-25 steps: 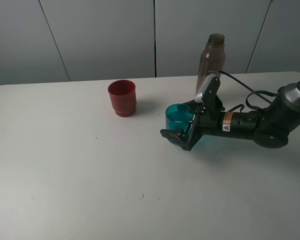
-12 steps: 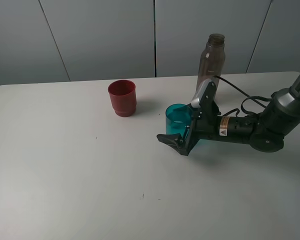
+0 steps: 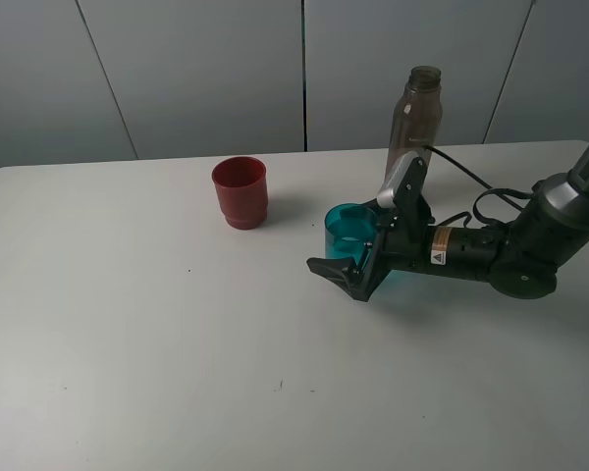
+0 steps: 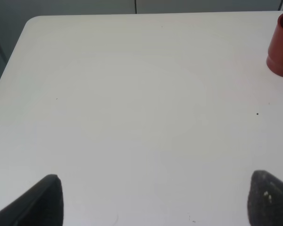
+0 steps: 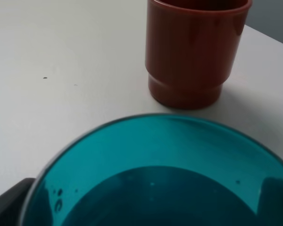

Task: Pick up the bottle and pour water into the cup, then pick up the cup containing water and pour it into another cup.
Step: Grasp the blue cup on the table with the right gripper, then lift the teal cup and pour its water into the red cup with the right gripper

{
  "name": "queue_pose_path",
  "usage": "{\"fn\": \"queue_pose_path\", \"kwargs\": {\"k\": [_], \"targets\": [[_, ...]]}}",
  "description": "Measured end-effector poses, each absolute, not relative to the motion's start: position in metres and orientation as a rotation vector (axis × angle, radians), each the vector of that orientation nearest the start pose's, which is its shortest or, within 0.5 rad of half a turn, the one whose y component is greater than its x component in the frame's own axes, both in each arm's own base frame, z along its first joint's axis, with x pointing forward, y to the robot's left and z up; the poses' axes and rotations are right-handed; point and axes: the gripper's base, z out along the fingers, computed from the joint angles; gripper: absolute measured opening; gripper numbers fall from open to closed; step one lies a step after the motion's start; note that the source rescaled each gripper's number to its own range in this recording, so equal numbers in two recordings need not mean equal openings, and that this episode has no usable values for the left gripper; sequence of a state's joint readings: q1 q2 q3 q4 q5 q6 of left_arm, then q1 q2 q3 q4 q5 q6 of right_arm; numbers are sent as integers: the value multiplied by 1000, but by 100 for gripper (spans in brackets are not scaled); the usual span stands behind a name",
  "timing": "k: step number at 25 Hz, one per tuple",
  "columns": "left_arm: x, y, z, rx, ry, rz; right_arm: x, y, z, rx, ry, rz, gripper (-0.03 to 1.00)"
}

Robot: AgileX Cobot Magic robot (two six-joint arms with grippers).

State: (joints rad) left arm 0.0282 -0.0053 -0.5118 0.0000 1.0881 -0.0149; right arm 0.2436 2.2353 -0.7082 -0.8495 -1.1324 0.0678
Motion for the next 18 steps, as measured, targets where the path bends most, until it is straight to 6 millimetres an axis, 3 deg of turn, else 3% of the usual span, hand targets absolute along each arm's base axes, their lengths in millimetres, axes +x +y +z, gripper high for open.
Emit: {"fn": "queue_pose_path", "kwargs": {"k": [1, 2, 3, 4, 5, 18], "targets": [[-8, 0, 278, -44, 2054, 8, 294, 137, 44, -1027, 1694, 674, 90], [-8, 0, 278, -44, 2054, 8, 294, 137, 44, -1030, 1691, 671, 66], [-8, 0, 278, -44, 2054, 8, 294, 137, 45, -1027, 1690, 672, 32], [-8, 0, 278, -44, 2054, 8, 295, 137, 45, -1025, 1688, 668, 4], [-8, 0, 278, -44, 2054, 8, 295, 137, 45, -1027, 1687, 666, 9], [-8, 0, 278, -44, 2054, 8, 295, 137, 45, -1031, 1681, 663, 8]]}}
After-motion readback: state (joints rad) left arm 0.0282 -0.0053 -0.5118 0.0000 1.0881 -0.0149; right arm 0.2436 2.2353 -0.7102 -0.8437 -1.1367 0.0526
